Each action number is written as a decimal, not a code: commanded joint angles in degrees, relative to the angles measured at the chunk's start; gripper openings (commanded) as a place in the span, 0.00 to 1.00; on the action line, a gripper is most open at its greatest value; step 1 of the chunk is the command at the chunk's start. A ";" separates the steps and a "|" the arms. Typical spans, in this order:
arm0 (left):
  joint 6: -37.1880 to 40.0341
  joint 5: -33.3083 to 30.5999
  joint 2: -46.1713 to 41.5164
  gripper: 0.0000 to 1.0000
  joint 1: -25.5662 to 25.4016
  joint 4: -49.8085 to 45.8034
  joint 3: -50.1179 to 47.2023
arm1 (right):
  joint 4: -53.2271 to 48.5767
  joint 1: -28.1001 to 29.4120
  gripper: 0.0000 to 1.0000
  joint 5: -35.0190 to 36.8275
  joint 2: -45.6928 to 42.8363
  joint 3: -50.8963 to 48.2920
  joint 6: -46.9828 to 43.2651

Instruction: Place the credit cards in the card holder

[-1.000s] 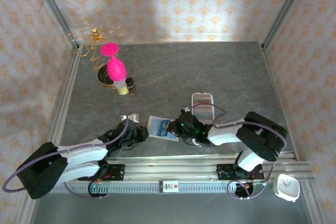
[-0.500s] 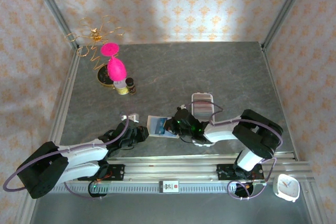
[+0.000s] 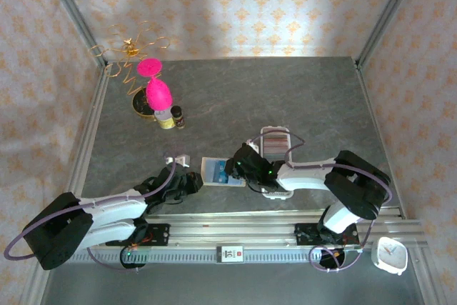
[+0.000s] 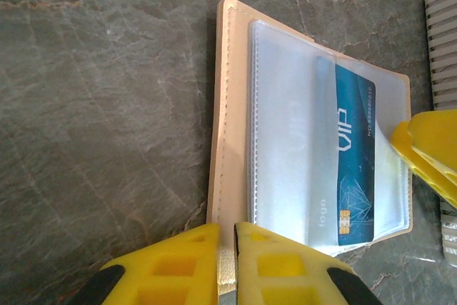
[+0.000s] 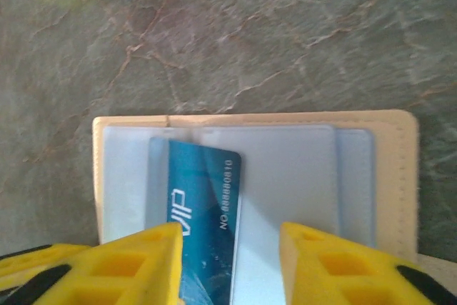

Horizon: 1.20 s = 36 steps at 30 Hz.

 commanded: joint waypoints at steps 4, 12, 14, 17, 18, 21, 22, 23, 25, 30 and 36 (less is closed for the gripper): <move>-0.10 -0.73 -0.48 0.14 -0.43 -0.61 0.09 | -3.98 0.25 0.14 3.06 0.64 2.02 -2.11; -0.25 -0.62 -1.06 0.14 -0.54 0.31 -0.53 | -3.73 0.66 0.01 2.22 3.51 3.48 -2.87; -0.32 -0.63 -0.64 0.14 -0.55 0.49 -0.54 | -3.77 0.78 0.00 2.09 4.18 3.76 -2.92; -0.32 -0.47 0.24 0.14 -0.62 1.05 -0.71 | -3.41 0.92 0.00 1.40 5.15 4.10 -2.74; -0.40 -0.33 0.56 0.14 -0.72 1.45 -0.75 | -3.12 1.03 0.00 1.16 5.41 4.25 -2.66; -0.40 -0.14 1.31 0.14 -0.88 1.94 -0.81 | -2.37 1.30 0.00 0.61 6.17 4.75 -2.46; -0.40 -0.14 1.48 0.14 -0.86 2.03 -0.80 | -2.34 1.39 0.00 0.44 6.49 5.05 -2.49; -0.38 -0.15 1.58 0.14 -0.92 2.07 -0.80 | -2.25 1.40 0.00 0.36 6.74 5.35 -2.52; -0.42 -0.07 1.72 0.14 -0.97 2.16 -0.80 | -2.18 1.53 0.00 0.07 7.34 5.97 -2.50; -0.49 -0.18 1.71 0.14 -1.06 2.47 -0.72 | -1.81 1.84 0.00 -0.40 8.37 7.25 -2.56; -0.49 -0.14 1.97 0.14 -1.14 2.51 -0.45 | -1.63 2.76 0.00 -0.90 9.38 9.40 -2.47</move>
